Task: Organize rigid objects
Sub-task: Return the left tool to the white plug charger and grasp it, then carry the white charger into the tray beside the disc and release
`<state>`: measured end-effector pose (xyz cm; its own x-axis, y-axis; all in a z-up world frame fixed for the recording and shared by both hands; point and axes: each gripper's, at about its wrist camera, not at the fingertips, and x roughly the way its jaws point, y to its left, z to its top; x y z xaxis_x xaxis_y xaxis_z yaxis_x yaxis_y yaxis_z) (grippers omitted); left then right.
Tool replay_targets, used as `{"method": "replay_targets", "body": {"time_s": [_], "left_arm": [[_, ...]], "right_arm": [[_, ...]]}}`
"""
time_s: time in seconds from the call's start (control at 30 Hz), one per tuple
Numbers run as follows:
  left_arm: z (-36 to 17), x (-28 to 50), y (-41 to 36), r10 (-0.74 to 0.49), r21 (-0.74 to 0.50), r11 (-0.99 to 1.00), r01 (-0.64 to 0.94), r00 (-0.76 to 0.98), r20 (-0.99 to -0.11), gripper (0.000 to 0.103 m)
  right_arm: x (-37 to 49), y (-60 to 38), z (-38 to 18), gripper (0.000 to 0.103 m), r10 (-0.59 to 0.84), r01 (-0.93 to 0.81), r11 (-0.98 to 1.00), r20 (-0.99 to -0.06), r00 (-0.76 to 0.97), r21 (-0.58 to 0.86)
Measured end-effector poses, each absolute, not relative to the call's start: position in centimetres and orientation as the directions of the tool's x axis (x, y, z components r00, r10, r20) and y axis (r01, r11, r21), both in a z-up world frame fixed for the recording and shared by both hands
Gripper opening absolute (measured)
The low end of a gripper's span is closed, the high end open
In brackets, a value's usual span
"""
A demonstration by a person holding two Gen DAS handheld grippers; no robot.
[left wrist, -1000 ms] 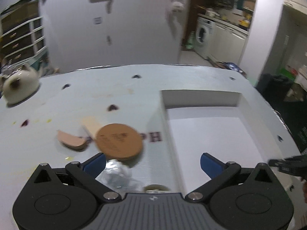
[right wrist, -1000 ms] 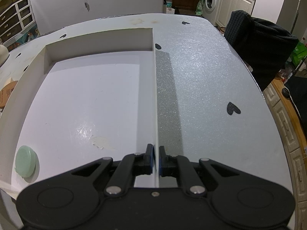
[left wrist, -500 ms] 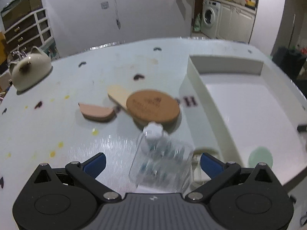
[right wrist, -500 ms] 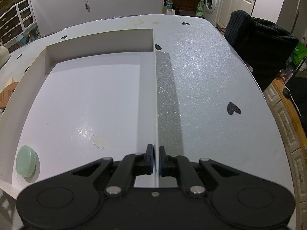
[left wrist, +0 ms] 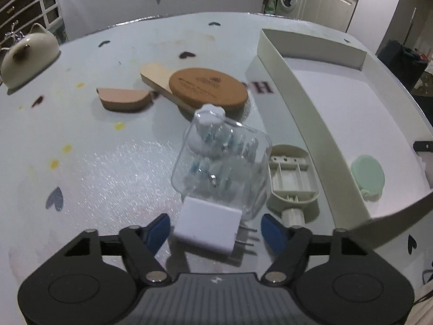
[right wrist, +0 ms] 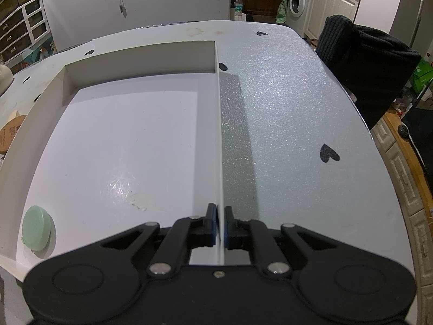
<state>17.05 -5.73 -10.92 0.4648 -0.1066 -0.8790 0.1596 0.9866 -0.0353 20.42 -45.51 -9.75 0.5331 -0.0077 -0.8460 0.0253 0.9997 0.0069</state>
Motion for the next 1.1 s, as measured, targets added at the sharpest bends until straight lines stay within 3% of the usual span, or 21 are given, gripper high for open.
{"method": "replay_targets", "body": {"time_s": [0.43, 0.73, 1.1], "left_arm": [[-10.5, 16.8, -5.2, -0.084, -0.045, 0.995, 0.093, 0.473, -0.877, 0.066], [-7.1, 17.5, -5.9, -0.082, -0.044, 0.996, 0.082, 0.554, -0.829, 0.066], [-3.6, 20.7, -11.5, -0.243, -0.123, 0.965, 0.233, 0.611, -0.754, 0.066]], "right_arm": [[20.4, -45.5, -9.8, 0.006, -0.008, 0.025, 1.000, -0.846, 0.533, 0.007], [20.4, -45.5, -9.8, 0.006, -0.007, 0.024, 1.000, -0.846, 0.533, 0.007], [20.4, -45.5, -9.8, 0.006, -0.007, 0.025, 1.000, -0.846, 0.533, 0.008]]}}
